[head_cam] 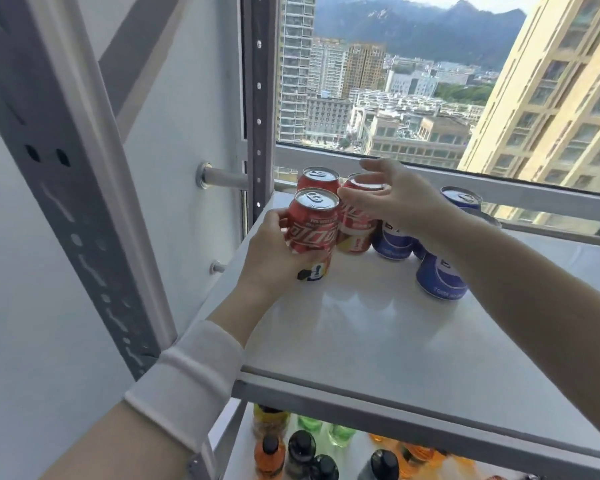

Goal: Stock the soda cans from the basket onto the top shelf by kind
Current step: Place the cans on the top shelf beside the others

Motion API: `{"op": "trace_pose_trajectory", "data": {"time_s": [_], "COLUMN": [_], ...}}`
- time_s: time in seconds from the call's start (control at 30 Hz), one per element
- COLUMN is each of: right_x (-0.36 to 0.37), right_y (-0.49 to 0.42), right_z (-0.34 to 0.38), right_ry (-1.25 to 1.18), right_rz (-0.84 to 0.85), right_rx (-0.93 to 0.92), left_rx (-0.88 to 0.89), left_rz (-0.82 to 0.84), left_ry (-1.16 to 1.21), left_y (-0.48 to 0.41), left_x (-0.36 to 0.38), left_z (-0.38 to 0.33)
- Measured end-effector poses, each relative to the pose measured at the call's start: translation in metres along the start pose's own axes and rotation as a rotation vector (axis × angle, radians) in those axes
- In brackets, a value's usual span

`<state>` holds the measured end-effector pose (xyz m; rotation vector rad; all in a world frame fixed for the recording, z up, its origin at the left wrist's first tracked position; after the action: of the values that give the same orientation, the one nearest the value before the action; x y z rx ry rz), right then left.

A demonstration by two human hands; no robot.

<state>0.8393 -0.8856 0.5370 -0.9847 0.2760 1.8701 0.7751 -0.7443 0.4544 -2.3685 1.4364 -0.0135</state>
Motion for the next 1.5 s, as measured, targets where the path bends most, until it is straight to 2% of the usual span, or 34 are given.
{"op": "trace_pose_trajectory", "data": {"time_s": [0.5, 0.8, 0.93, 1.03, 1.13, 1.27, 1.5], "right_x": [-0.054, -0.054, -0.054, -0.059, -0.065, -0.074, -0.089], "right_y": [0.023, 0.032, 0.047, 0.067, 0.096, 0.145, 0.262], "right_z": [-0.026, -0.037, -0.033, -0.029, -0.03, -0.032, -0.077], "right_ry": [0.146, 0.163, 0.192, 0.202, 0.208, 0.231, 0.261], "right_rz": [-0.338, -0.361, -0.378, -0.385, -0.385, -0.384, -0.399], "right_rx": [-0.018, 0.005, -0.034, -0.077, -0.095, -0.142, -0.164], "left_rx": [-0.036, -0.038, 0.02, 0.177, 0.327, 0.429, 0.413], "left_rz": [0.014, 0.015, -0.084, -0.22, -0.282, -0.235, -0.133], "left_ry": [-0.012, -0.047, -0.189, -0.314, -0.427, -0.416, -0.414], "left_y": [-0.012, -0.004, 0.008, 0.023, 0.049, 0.095, 0.198], "left_x": [0.005, 0.01, 0.005, -0.001, 0.005, 0.03, 0.099], "left_z": [0.005, 0.008, -0.007, -0.037, -0.074, -0.113, -0.127]}}
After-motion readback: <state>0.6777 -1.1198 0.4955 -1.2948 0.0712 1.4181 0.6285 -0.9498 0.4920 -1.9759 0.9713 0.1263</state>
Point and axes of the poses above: each hand's wrist, its own y-axis away from the middle knuckle, its own x-axis out of the palm, z = x × y, the point moved 6 cm from there along -y, towards the middle knuckle, and after that the axes turned 7 degrees about y, right-handed, at the moved point
